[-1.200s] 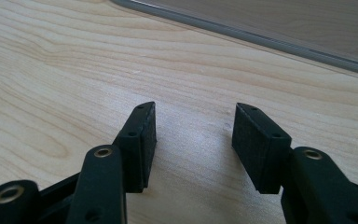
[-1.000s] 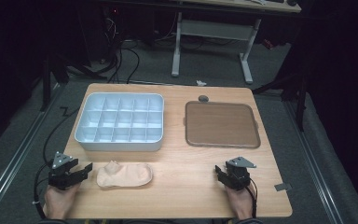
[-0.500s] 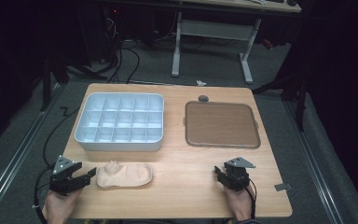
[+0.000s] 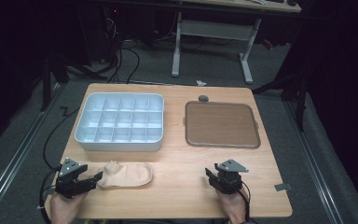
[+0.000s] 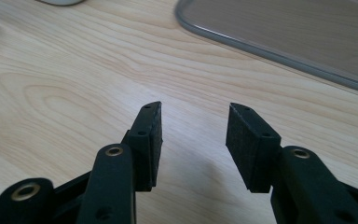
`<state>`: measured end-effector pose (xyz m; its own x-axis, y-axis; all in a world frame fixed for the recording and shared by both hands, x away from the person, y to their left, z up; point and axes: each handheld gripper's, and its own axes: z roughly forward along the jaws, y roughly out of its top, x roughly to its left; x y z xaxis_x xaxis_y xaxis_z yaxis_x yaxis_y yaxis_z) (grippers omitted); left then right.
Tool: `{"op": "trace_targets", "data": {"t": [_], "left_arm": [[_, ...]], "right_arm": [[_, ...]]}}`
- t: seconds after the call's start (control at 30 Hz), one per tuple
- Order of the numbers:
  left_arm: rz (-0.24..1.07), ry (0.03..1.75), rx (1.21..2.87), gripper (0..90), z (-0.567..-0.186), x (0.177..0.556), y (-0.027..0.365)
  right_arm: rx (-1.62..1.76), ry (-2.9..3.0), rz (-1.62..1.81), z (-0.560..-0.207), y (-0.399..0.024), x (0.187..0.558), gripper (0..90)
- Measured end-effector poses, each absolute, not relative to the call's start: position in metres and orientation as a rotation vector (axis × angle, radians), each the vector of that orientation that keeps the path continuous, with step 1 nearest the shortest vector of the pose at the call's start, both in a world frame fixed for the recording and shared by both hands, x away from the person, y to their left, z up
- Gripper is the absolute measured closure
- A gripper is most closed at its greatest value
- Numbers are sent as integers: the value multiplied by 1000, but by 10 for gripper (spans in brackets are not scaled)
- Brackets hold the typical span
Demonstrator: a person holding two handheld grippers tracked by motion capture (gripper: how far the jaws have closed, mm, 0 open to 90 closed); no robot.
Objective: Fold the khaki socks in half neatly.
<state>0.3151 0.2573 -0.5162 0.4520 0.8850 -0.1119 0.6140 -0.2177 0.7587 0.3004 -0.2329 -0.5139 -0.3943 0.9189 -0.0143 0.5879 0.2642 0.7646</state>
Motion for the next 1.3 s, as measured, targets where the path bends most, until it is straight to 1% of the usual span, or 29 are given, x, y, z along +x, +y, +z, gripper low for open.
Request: {"op": "trace_targets", "data": {"t": [0.17,0.6,0.87,0.97,1.1,1.13,1.3], "left_arm": [[433,1259,1944,307,-518,316,254],[419,1273,1966,309,-522,319,240],[434,1261,1980,312,-523,322,234],[432,1271,1986,312,-524,322,232],[427,1265,1991,312,-525,322,232],[424,1266,1995,312,-526,323,231],[421,1269,2021,315,-529,323,228]], "right_arm": [[1347,2096,986,-512,-224,300,559],[1282,2177,1082,-510,-186,299,560],[1217,2253,1117,-515,-152,300,564],[1176,2293,1139,-514,-131,303,568],[1144,2315,1155,-512,-118,305,570],[1113,2338,1162,-512,-108,306,569],[1084,2360,1177,-511,-94,308,565]]}}
